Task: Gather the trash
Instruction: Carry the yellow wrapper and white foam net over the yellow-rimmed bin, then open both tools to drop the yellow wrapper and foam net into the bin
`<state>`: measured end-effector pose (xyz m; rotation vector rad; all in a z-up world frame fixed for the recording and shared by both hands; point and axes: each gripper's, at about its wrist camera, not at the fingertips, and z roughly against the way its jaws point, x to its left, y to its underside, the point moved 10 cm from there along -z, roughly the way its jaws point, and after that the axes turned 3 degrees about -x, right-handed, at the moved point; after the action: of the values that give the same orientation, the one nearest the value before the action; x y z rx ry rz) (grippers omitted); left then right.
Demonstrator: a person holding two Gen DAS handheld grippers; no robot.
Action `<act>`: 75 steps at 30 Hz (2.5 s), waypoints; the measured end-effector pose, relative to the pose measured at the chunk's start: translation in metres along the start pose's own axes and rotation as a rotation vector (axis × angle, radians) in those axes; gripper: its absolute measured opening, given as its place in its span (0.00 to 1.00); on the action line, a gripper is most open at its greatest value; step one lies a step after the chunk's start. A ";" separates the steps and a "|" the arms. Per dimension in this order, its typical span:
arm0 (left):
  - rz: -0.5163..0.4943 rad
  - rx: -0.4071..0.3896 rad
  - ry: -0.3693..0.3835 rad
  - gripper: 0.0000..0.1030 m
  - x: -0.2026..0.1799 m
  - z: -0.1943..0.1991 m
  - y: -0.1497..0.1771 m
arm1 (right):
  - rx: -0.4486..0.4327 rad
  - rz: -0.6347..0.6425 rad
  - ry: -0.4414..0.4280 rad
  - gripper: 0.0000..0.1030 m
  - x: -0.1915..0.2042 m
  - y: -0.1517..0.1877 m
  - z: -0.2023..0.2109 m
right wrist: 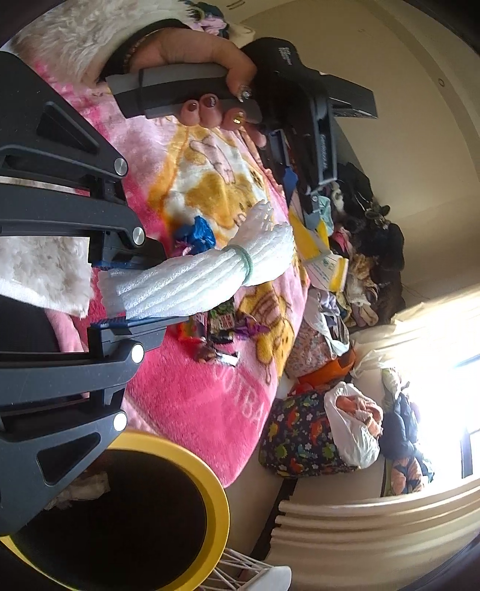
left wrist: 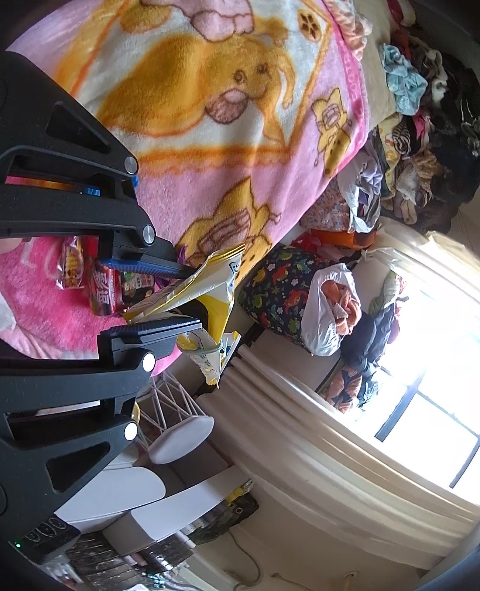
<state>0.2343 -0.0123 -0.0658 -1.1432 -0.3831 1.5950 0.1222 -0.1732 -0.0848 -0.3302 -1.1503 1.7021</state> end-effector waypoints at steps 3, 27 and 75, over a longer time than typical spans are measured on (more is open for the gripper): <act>-0.011 0.003 0.006 0.15 -0.007 0.000 0.002 | -0.015 -0.016 0.009 0.17 -0.007 -0.003 0.007; -0.116 0.045 0.052 0.15 -0.062 -0.011 0.031 | -0.134 -0.167 0.153 0.17 -0.083 -0.016 0.060; -0.310 0.197 0.140 0.15 -0.145 -0.050 0.112 | -0.143 -0.432 0.378 0.17 -0.201 0.019 0.096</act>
<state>0.2045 -0.1962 -0.1039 -0.9849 -0.2876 1.2456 0.1367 -0.3945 -0.1094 -0.4350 -0.9772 1.1262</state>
